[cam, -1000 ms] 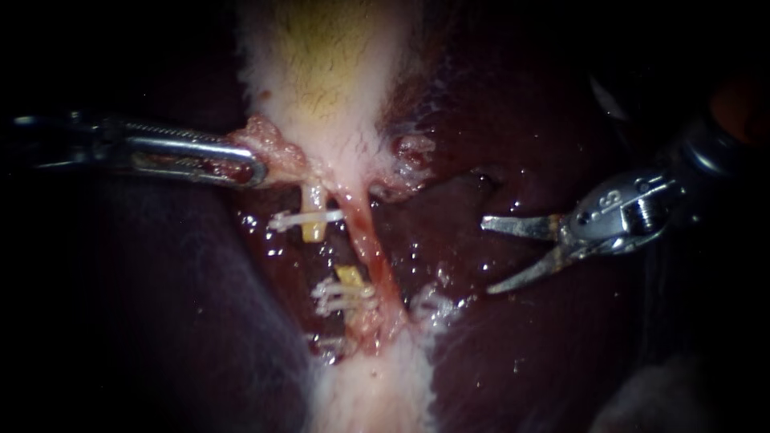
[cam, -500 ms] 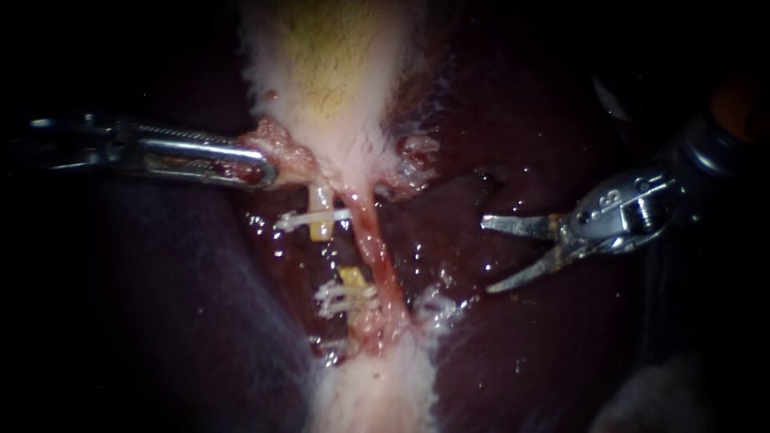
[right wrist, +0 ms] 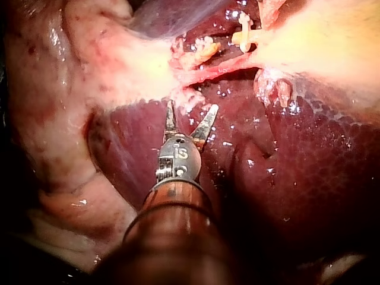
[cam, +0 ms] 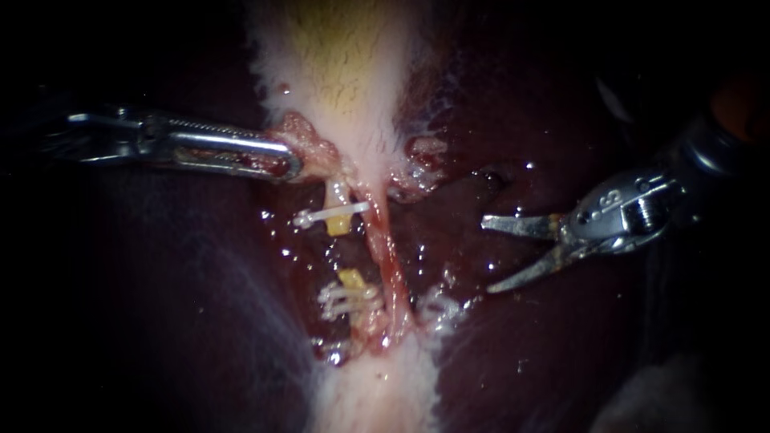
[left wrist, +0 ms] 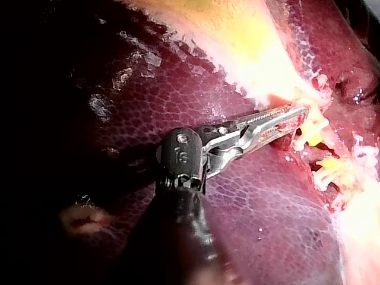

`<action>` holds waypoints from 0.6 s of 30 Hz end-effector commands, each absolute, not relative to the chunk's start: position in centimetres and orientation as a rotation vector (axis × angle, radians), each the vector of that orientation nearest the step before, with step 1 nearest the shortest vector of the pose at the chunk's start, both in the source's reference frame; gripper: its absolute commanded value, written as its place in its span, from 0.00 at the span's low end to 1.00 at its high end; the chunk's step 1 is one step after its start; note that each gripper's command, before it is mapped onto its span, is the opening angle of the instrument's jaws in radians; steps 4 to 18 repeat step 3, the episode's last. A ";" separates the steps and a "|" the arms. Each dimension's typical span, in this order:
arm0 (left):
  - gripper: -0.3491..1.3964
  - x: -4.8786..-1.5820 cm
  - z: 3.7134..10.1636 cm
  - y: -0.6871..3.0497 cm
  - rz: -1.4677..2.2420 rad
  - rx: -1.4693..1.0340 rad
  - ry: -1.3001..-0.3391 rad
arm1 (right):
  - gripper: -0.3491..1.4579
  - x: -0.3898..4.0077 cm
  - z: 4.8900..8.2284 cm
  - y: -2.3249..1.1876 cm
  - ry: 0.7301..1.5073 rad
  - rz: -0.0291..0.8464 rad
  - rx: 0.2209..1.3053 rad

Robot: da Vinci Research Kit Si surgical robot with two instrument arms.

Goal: Go back from the cut left tube

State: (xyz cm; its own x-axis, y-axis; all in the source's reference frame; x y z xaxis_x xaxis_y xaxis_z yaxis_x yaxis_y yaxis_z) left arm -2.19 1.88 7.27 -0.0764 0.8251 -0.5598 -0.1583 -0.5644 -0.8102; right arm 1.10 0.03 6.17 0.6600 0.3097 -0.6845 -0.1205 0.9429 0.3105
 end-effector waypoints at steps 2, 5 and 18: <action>0.00 -2.19 7.27 1.88 1.732 -1.474 -0.748 | 0.99 1.10 6.16 0.02 0.816 0.246 0.248; 0.00 -2.19 7.27 1.88 1.732 -1.474 -0.748 | 0.99 1.11 6.16 0.02 0.816 0.246 0.248; 0.00 -2.19 7.27 1.88 1.732 -1.474 -0.748 | 0.99 1.11 6.16 0.02 0.816 0.246 0.248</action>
